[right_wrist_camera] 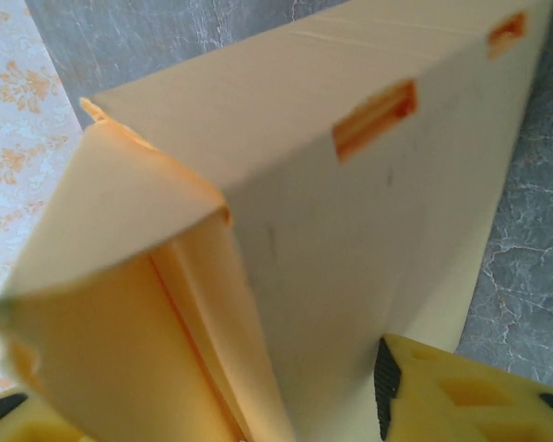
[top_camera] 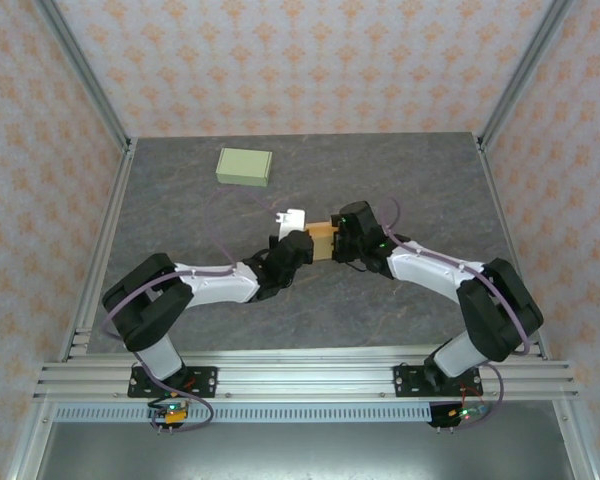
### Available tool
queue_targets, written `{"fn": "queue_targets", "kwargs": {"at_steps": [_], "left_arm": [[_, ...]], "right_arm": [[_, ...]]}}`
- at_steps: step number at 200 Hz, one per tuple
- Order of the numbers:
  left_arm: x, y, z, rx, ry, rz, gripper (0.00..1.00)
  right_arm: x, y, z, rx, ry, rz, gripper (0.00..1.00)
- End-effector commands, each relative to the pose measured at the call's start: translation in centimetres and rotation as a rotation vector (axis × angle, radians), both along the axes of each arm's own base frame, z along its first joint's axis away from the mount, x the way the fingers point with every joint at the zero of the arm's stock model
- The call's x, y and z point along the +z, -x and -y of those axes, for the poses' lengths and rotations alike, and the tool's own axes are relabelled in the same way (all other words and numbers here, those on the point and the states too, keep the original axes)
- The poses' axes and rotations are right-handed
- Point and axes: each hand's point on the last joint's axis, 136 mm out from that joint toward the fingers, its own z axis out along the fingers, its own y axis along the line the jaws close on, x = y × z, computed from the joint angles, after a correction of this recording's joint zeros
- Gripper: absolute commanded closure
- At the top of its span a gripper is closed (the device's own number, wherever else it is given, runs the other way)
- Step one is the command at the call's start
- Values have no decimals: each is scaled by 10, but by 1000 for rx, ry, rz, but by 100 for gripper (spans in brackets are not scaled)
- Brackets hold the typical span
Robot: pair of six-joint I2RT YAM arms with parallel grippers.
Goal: Fold the paper box
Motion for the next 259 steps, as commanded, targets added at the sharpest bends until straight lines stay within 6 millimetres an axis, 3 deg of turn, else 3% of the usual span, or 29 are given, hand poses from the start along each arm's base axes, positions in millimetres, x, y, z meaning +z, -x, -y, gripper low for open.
{"fn": "queue_targets", "kwargs": {"at_steps": [1, 14, 56, 79, 97, 126, 170, 190, 216, 259], "left_arm": [[-28, 28, -6, -94, -64, -112, 61], [-14, 33, -1, -142, -24, -97, 48], [39, 49, 4, -236, 84, -28, 24], [63, 48, 6, -270, 108, -16, 18], [69, 31, -4, -232, 154, -53, 17], [60, -2, -24, -154, 207, -119, 17], [28, -29, -27, -92, 163, -205, 18], [6, -30, -25, -73, 175, -245, 18], [-30, -23, -40, -10, 152, -294, 21], [-70, -10, -56, 43, 129, -341, 24]], "right_arm": [[-19, 4, 17, -69, 60, -30, 51], [-23, 4, 19, -73, 72, -36, 52], [-43, 6, 18, -58, 102, -65, 55], [-51, 7, 14, -37, 97, -90, 55], [-57, 9, 12, -27, 96, -105, 55], [-60, 13, 14, -1, 123, -117, 55], [-61, 16, 13, 37, 151, -121, 54], [-63, 16, 14, 42, 160, -126, 54], [-63, 15, 12, 67, 159, -134, 54], [-40, -1, 15, 110, 162, -81, 51]]}}
